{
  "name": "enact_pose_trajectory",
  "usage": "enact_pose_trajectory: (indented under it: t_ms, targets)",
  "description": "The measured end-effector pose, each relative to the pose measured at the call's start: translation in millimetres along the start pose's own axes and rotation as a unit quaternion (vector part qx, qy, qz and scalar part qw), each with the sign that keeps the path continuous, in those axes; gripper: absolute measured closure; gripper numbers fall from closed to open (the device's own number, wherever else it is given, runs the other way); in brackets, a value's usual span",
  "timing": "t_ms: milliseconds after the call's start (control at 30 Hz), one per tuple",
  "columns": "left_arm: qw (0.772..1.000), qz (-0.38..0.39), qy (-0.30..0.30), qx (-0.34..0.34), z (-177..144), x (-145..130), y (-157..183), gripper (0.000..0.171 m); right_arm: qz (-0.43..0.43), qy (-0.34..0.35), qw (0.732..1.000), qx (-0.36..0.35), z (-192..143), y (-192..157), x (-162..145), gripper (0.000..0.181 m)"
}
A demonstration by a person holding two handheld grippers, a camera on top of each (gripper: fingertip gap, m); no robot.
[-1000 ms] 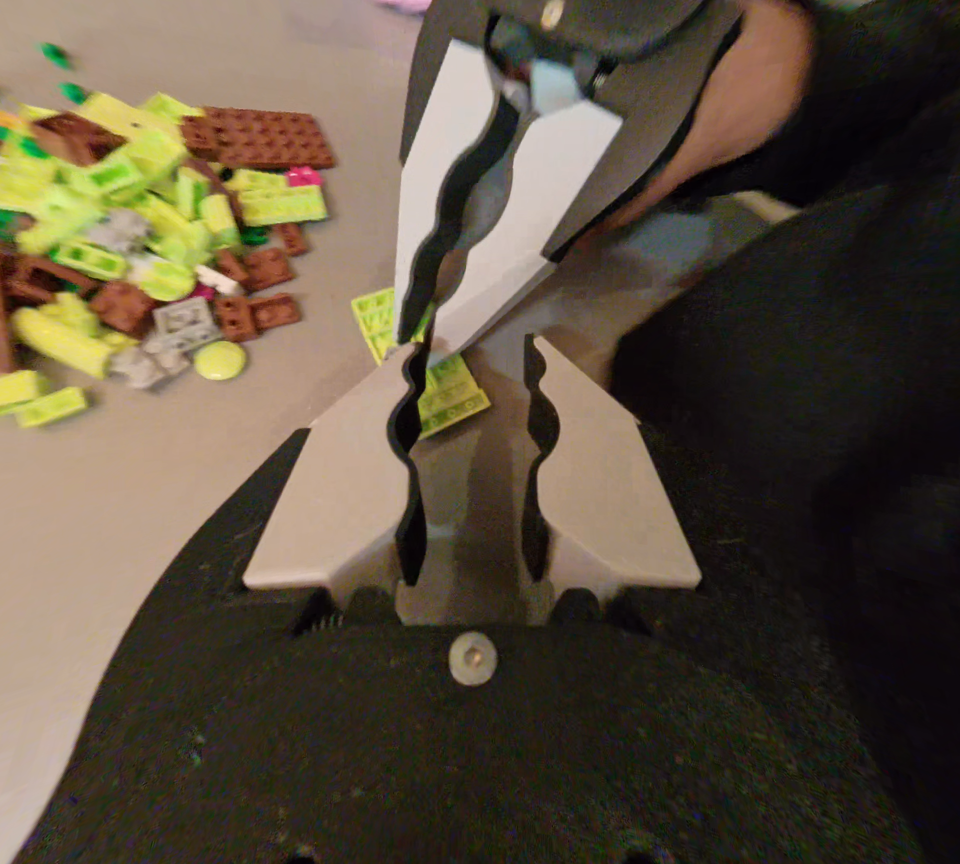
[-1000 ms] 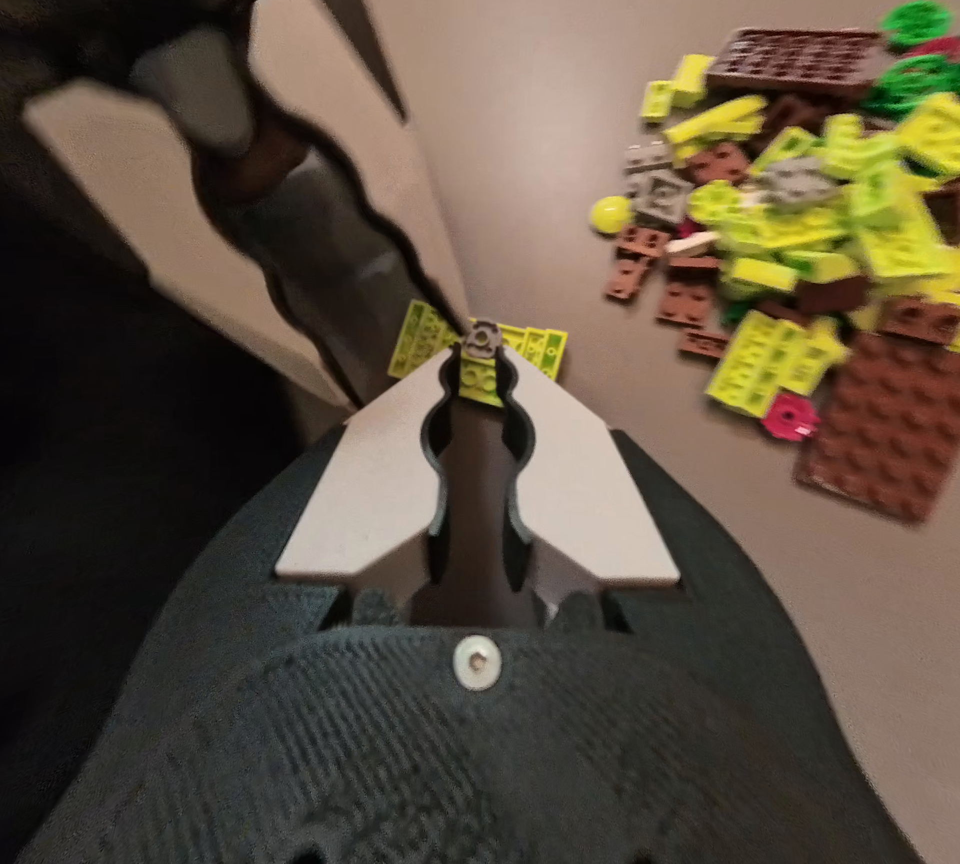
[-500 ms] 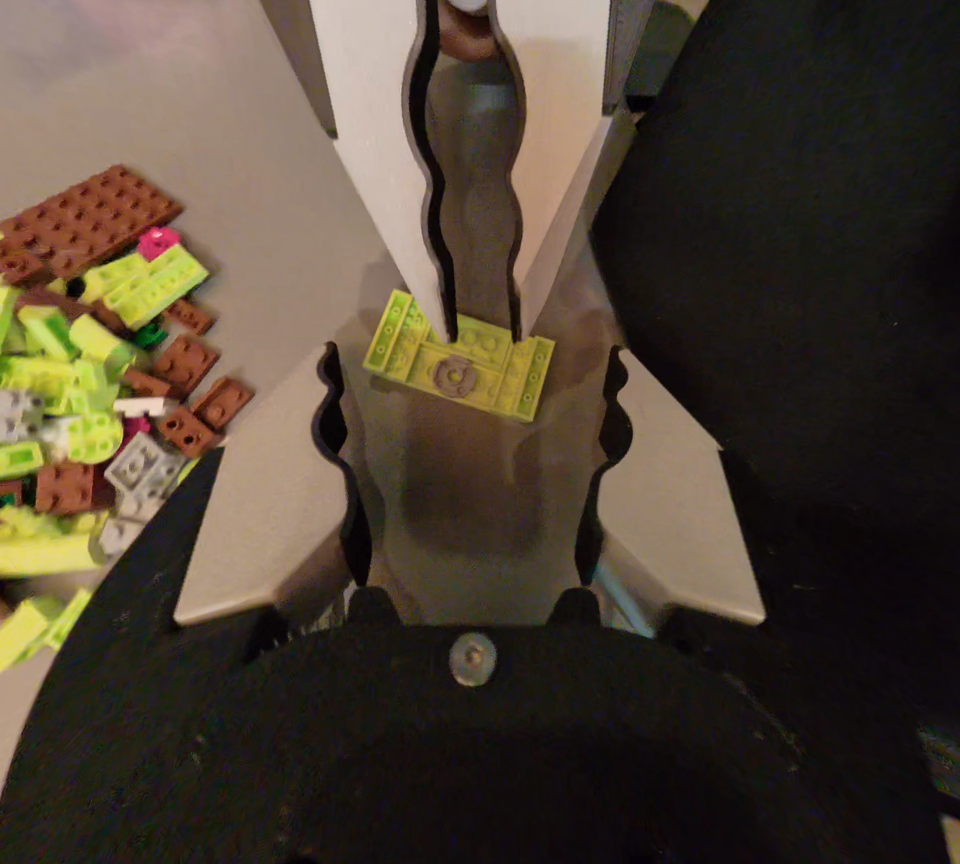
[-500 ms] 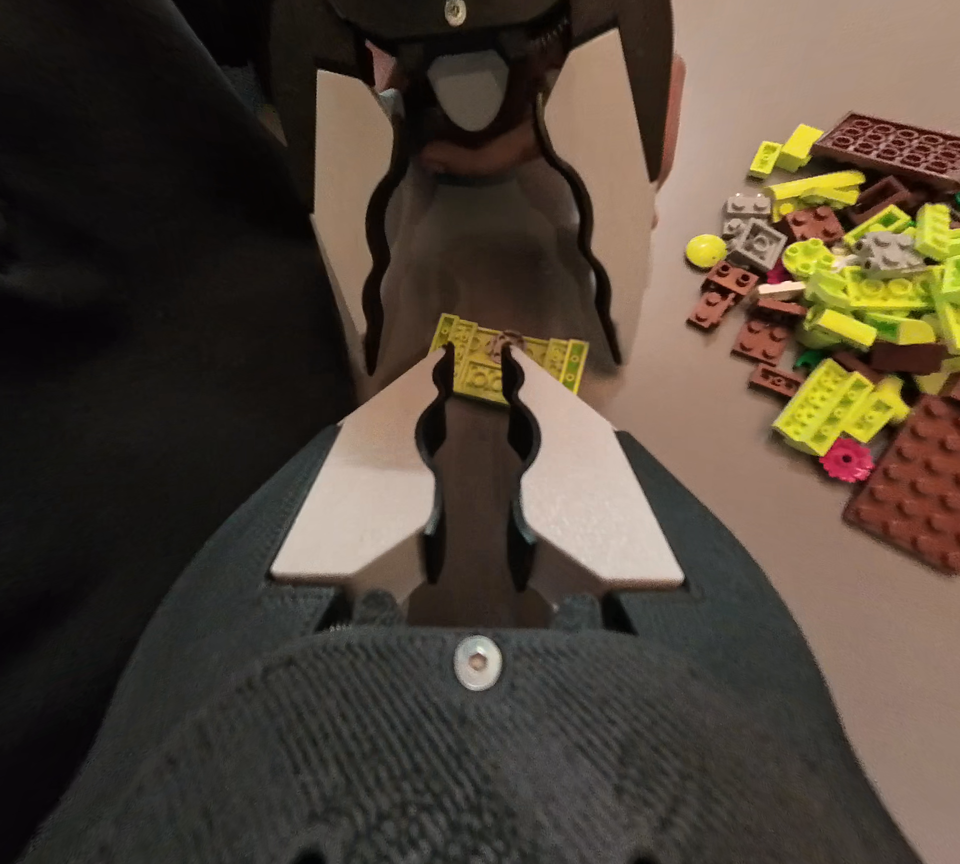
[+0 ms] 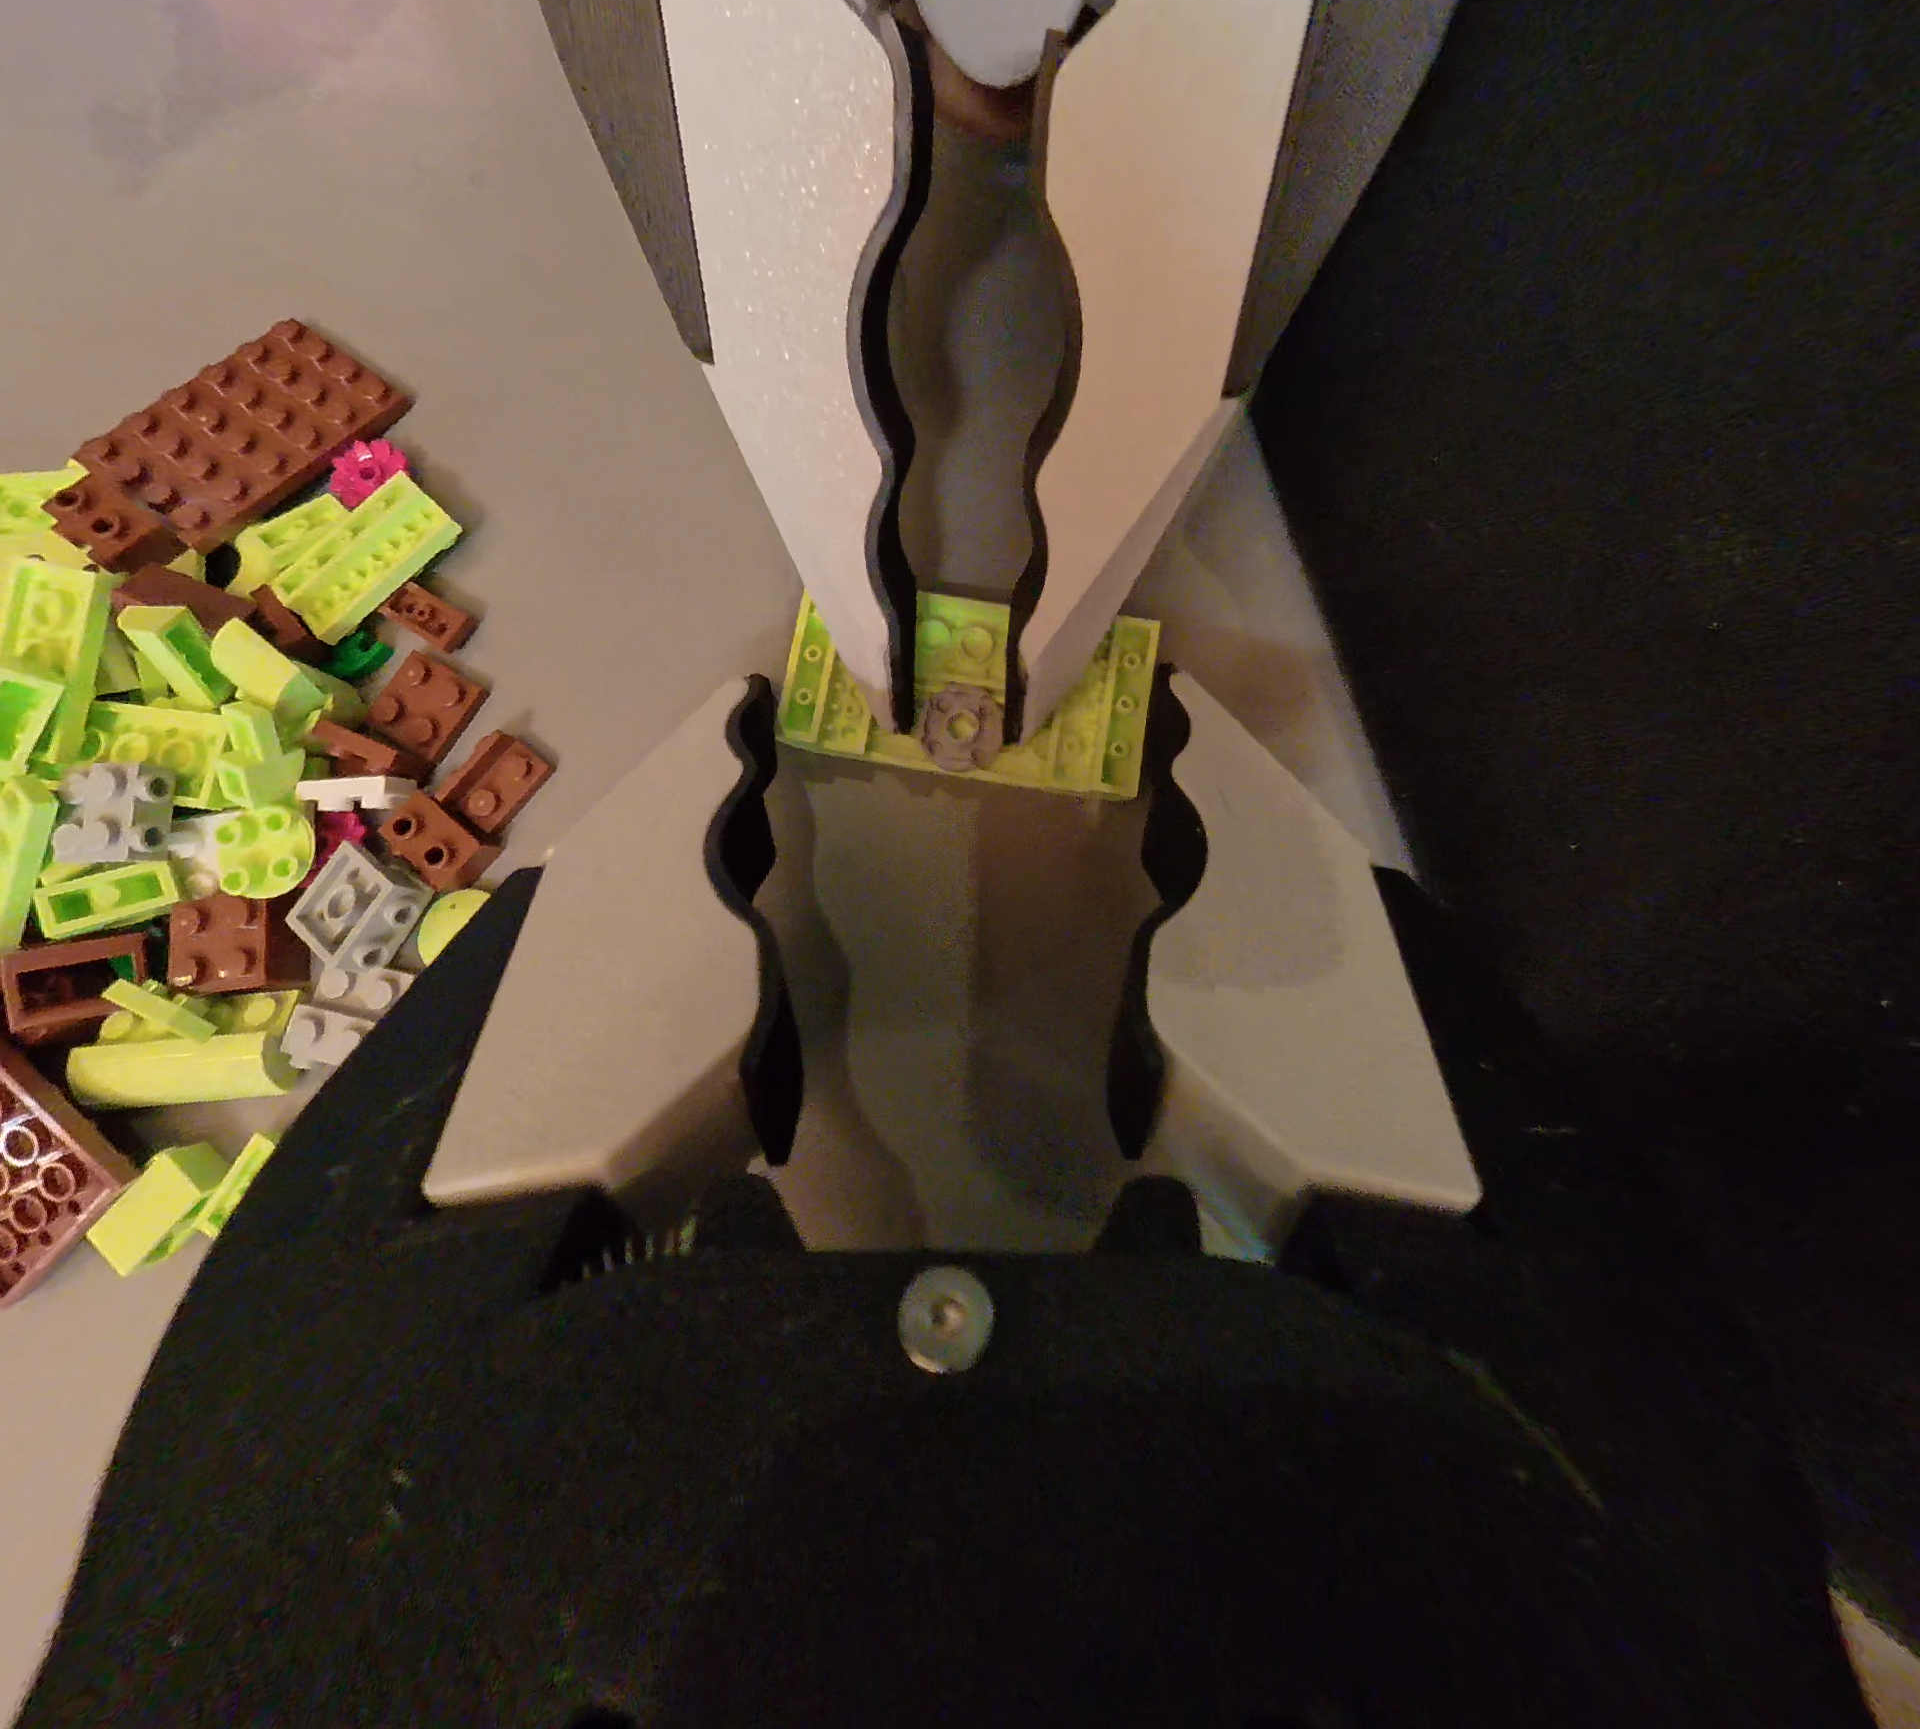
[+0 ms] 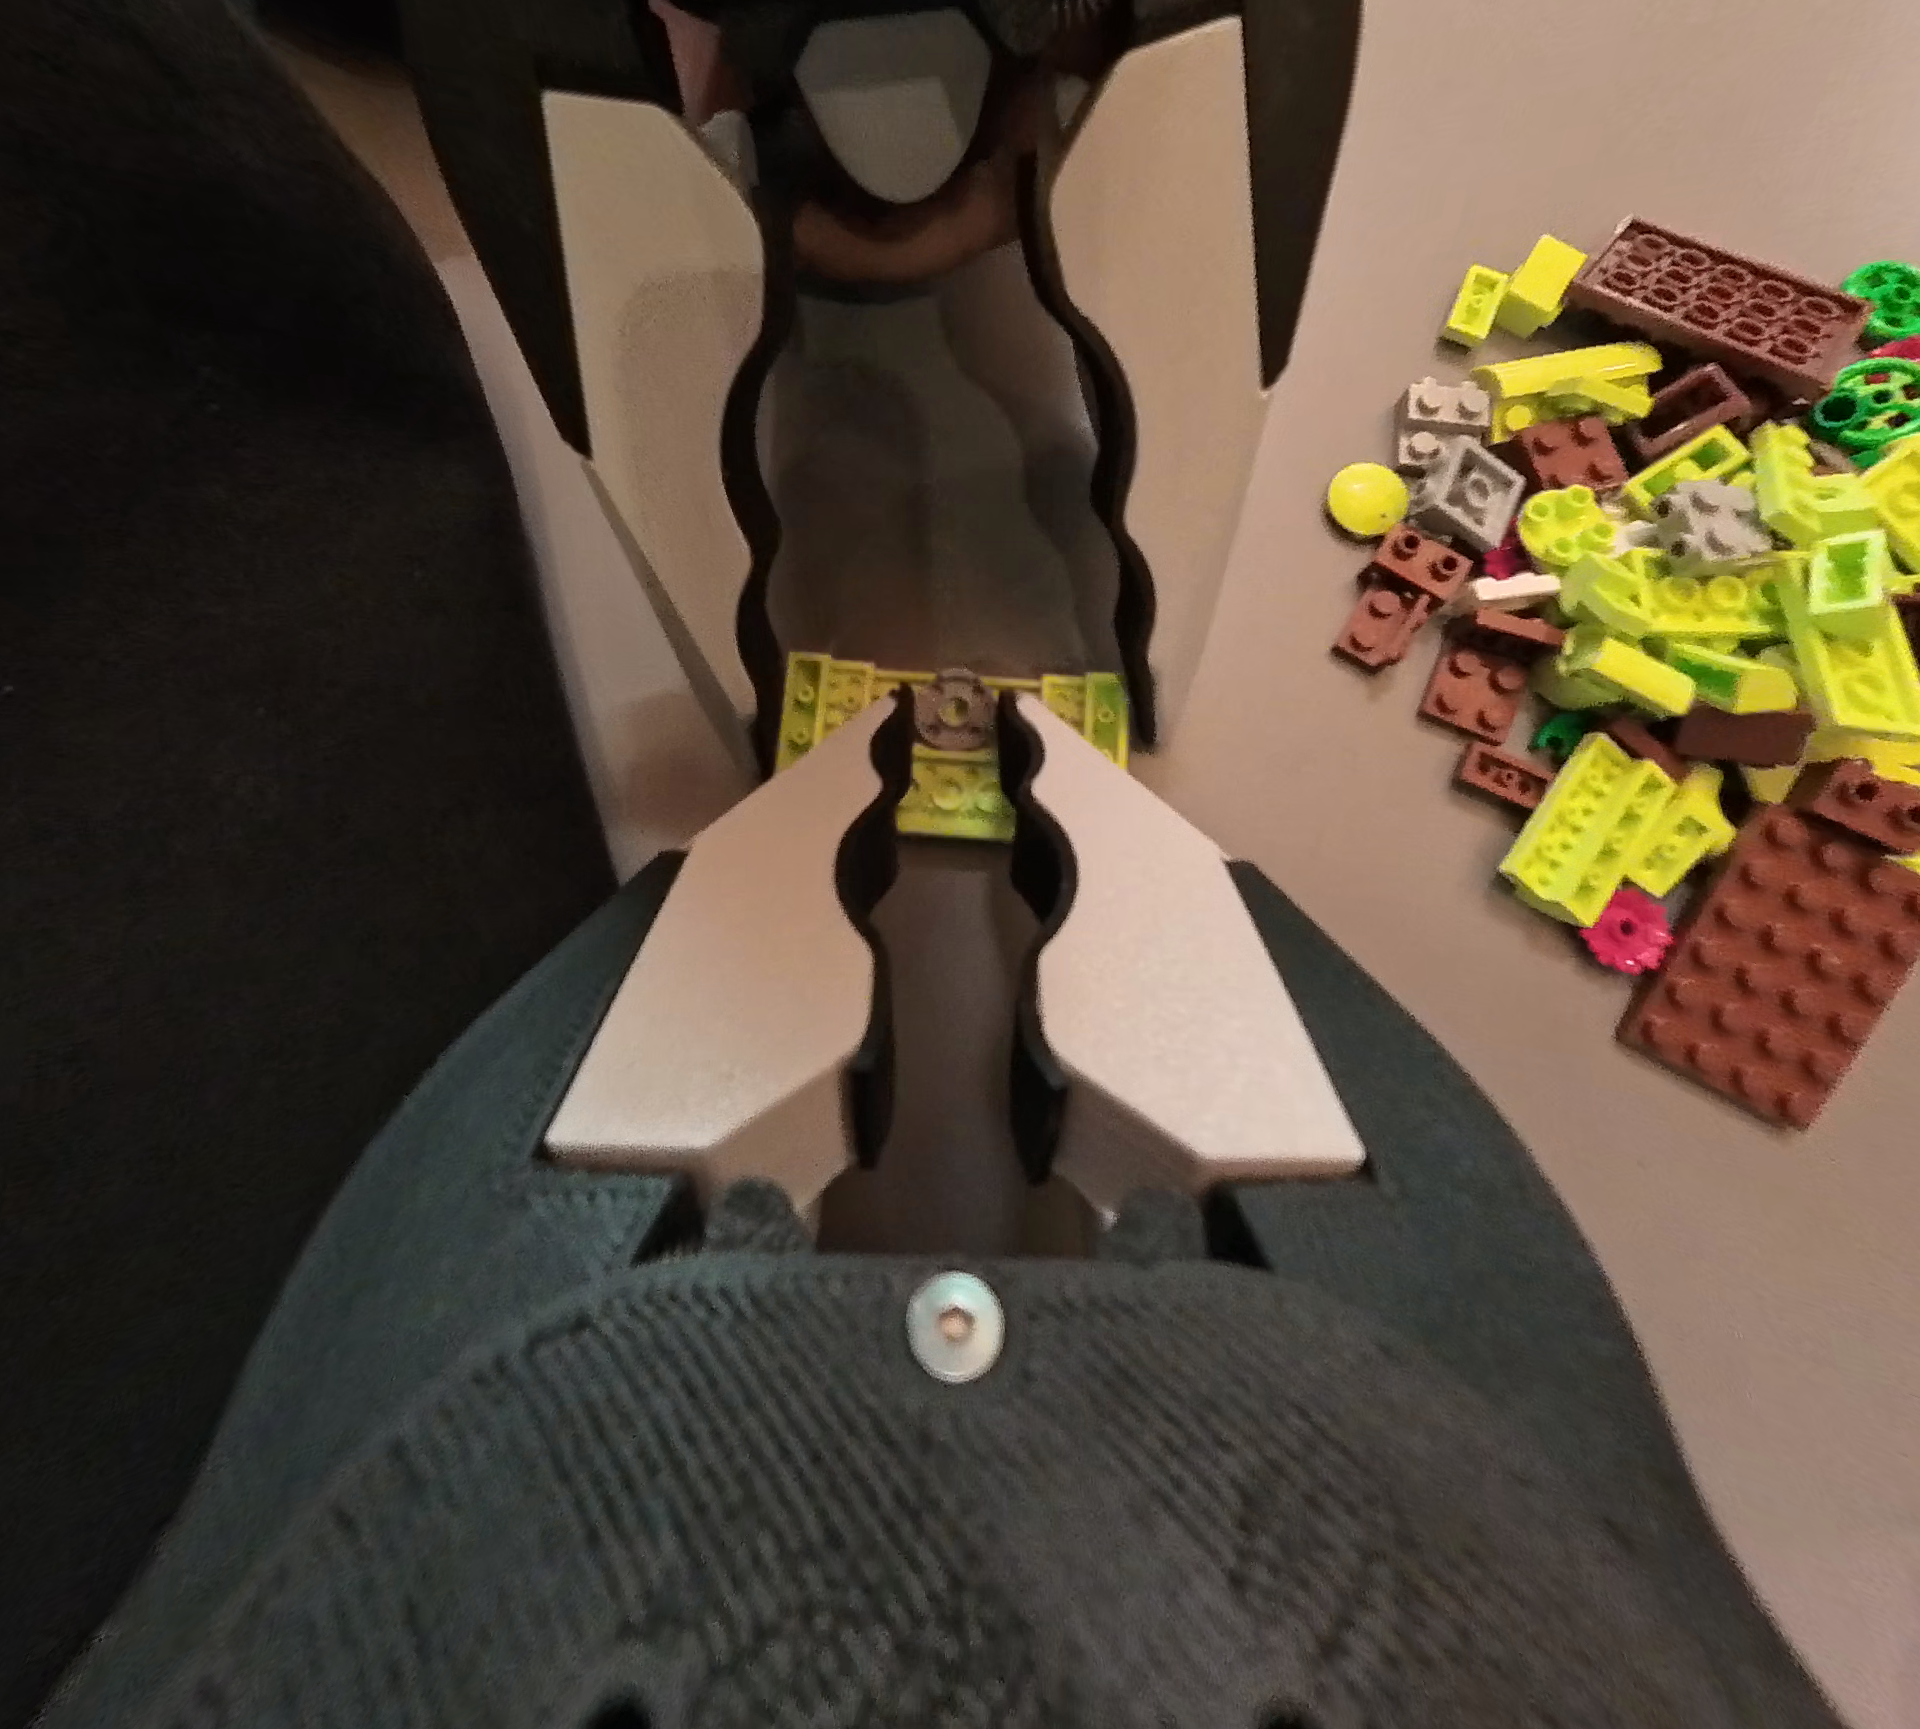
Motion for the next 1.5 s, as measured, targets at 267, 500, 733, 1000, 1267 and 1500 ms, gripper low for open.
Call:
enact_pose_trajectory:
  t_ms: [267,500,733,1000,1267,1500]
  targets:
    - [1.000,-0.006,0.001,0.019,0,0,-1,0.102,0.042,-0.028,0.999,-0.009,-1,0,2,0.168]
    - [1.000,-0.011,0.001,0.021,0,0,-1,0.101,0.087,0.034,0.996,-0.003,-3,1,2,0.169]
    - [1.000,-0.013,0.000,0.020,1,0,0,0.101,0.061,0.048,0.997,-0.008,-9,1,4,0.171]
    - [1.000,-0.017,0.001,0.018,1,0,0,0.101,0.063,0.081,0.995,0.010,-16,7,13,0.179]
    - [1.000,-0.020,0.001,0.015,1,0,0,0.101,0.011,-0.033,0.999,-0.012,0,0,-4,0.164]
    - [1.000,-0.023,0.004,0.014,1,0,0,0.101,0.036,-0.090,0.995,-0.027,3,0,-5,0.164]
Point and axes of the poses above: each gripper's, where its closed fingertips meet, z out along the fingers, x out of its top, y = z × x across the jaws, the point moved 2 cm from there along -z, back along the fingers, and after that the axes turned 12 degrees about -x, right-handed, at the moved point
